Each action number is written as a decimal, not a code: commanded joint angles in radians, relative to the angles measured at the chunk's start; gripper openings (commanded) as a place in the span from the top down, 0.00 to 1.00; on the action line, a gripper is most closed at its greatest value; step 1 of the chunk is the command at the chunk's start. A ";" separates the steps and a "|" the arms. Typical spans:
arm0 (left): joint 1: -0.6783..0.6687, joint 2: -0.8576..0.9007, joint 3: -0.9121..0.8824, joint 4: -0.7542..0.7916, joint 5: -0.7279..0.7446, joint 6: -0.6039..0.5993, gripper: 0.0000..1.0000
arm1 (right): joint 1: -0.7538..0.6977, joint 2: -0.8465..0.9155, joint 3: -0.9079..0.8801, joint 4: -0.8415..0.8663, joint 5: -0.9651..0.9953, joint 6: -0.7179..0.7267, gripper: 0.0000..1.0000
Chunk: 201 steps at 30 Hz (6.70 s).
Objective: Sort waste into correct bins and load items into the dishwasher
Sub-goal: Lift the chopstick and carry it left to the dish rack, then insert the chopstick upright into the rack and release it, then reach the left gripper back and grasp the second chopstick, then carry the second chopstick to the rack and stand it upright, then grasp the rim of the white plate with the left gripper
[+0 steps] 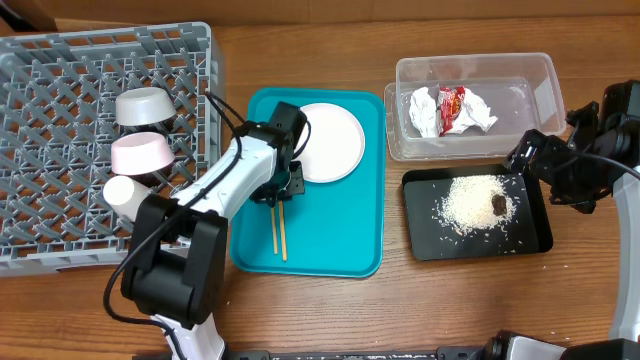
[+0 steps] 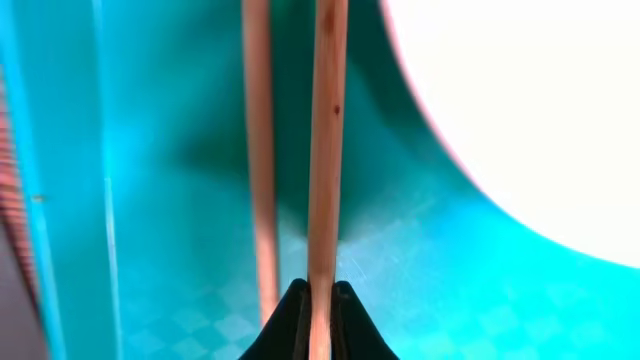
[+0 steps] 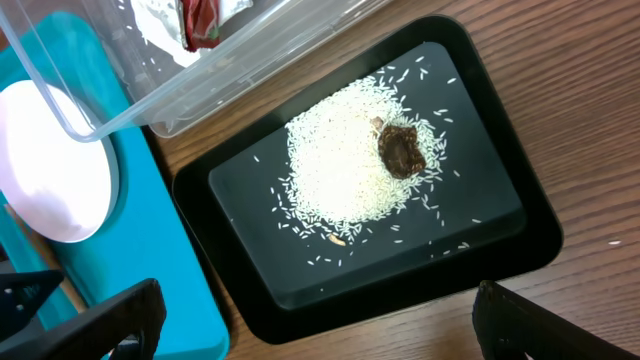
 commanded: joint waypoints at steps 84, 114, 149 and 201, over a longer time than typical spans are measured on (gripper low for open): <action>0.377 -0.025 0.175 -0.312 0.026 0.321 0.96 | 0.001 -0.011 0.008 -0.006 -0.004 -0.004 0.00; 0.244 -0.034 0.235 -0.307 0.156 0.244 0.82 | 0.001 -0.011 0.008 -0.009 -0.004 -0.005 0.00; 0.056 0.164 0.051 -0.146 0.102 0.197 0.93 | 0.001 -0.011 0.008 -0.005 -0.004 -0.004 0.00; 0.347 -0.017 0.460 -0.310 0.008 0.309 0.70 | 0.001 -0.011 0.008 -0.010 -0.004 -0.004 0.00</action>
